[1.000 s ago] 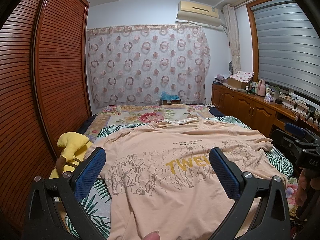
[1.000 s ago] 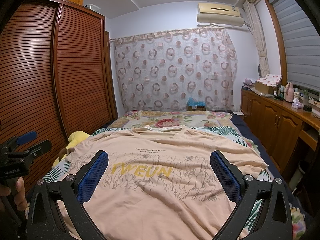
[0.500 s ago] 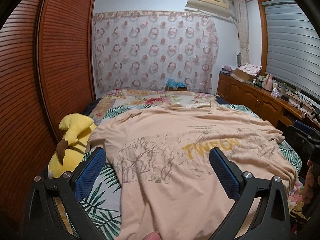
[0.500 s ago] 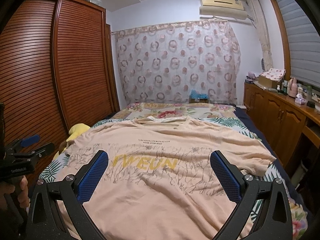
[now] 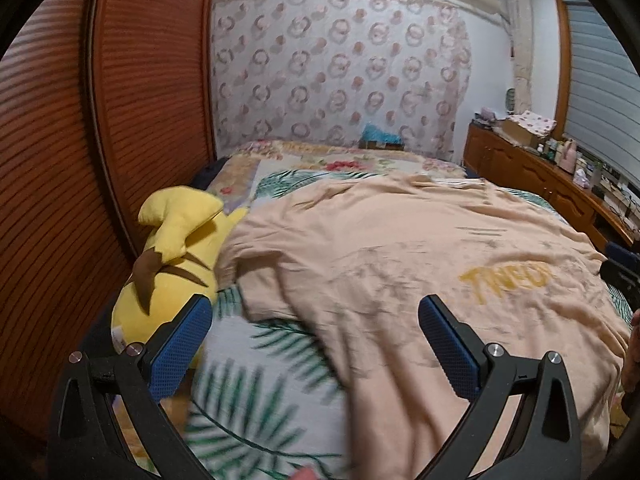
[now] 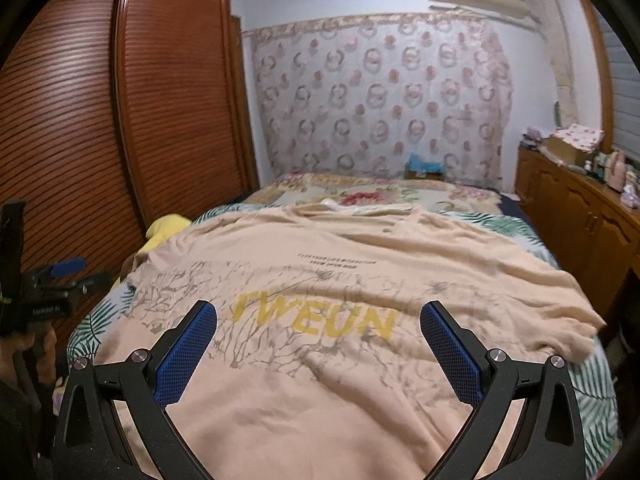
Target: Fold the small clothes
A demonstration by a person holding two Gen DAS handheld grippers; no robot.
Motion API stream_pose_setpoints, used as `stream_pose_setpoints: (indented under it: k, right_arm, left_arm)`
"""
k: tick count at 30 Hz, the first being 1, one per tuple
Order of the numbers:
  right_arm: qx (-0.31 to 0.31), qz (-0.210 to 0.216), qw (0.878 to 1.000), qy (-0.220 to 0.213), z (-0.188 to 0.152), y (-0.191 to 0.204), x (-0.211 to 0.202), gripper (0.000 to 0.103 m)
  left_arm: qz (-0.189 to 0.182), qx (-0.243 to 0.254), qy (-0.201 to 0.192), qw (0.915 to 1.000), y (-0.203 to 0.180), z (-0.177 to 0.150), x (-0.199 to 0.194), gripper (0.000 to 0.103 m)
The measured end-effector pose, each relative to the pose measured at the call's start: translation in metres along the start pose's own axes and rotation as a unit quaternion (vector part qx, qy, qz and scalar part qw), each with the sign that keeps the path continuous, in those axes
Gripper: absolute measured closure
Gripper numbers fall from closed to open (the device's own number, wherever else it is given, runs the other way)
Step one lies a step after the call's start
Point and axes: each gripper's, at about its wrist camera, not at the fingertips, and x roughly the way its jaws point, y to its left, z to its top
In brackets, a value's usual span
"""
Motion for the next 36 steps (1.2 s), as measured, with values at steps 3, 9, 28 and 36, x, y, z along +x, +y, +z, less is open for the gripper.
stream_pose_setpoints:
  k: [3,9,28,36]
  right_arm:
    - [-0.012,0.012,1.0,0.02,0.01,-0.003,0.021,0.001]
    - [-0.031,0.04,0.997,0.056,0.034,-0.009,0.056,0.001]
    - [-0.053,0.066,0.994,0.069,0.051,-0.029,0.085,0.001]
    - [-0.044,0.062,0.995,0.062,0.048,-0.026,0.085,0.001]
  left_arm:
    - [0.001,-0.013,0.017,0.9998,0.022,0.006,0.016,0.007]
    - [-0.01,-0.031,0.059,0.9977,0.053,0.014,0.048,0.031]
    - [-0.002,0.036,0.109,0.9934,0.066,0.041,0.102,0.1]
    - [-0.059,0.099,0.06,0.9916,0.0,0.102,0.084,0.1]
